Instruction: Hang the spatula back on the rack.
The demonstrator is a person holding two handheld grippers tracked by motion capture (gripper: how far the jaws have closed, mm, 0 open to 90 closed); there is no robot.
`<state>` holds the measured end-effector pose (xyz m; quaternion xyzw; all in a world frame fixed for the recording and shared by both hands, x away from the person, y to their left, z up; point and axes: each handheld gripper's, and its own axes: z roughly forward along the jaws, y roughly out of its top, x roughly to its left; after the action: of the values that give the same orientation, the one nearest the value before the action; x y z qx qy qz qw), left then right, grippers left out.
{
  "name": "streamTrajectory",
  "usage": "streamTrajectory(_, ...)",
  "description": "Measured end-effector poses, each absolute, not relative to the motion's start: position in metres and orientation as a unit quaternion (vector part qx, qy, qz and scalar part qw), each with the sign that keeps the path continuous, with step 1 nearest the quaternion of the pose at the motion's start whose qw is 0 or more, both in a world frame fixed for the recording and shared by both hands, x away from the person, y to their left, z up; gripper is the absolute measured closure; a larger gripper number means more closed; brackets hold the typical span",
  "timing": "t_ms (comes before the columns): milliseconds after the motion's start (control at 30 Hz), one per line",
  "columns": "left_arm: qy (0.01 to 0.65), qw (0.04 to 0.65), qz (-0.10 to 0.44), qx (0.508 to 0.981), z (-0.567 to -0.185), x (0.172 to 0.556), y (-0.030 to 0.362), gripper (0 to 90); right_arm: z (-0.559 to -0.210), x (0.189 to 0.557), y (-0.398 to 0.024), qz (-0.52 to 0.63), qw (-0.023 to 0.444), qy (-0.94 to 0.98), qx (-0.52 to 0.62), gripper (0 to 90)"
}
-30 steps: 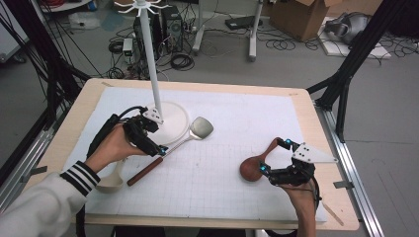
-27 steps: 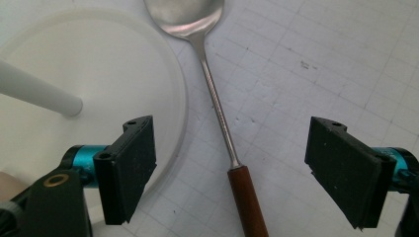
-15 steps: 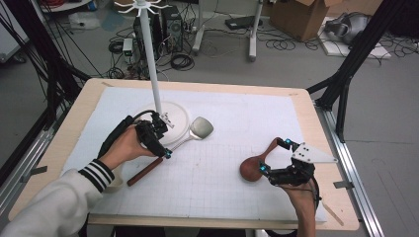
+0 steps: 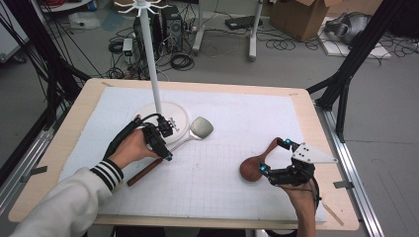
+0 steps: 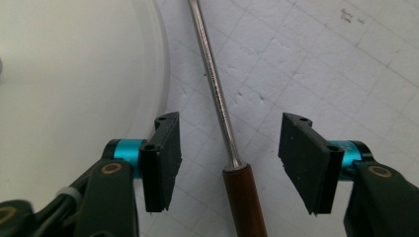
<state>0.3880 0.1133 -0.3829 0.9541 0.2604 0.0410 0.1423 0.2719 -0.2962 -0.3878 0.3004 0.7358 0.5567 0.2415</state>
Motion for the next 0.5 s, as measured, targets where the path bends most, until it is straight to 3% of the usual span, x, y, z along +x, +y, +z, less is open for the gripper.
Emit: streamTrajectory(500, 0.279, 0.116, 0.018, 0.953, -0.3923, 0.3941, 0.1078, 55.7, -0.3877, 0.2713, -0.2963, 0.556, 0.239, 0.736, 0.304, 0.5)
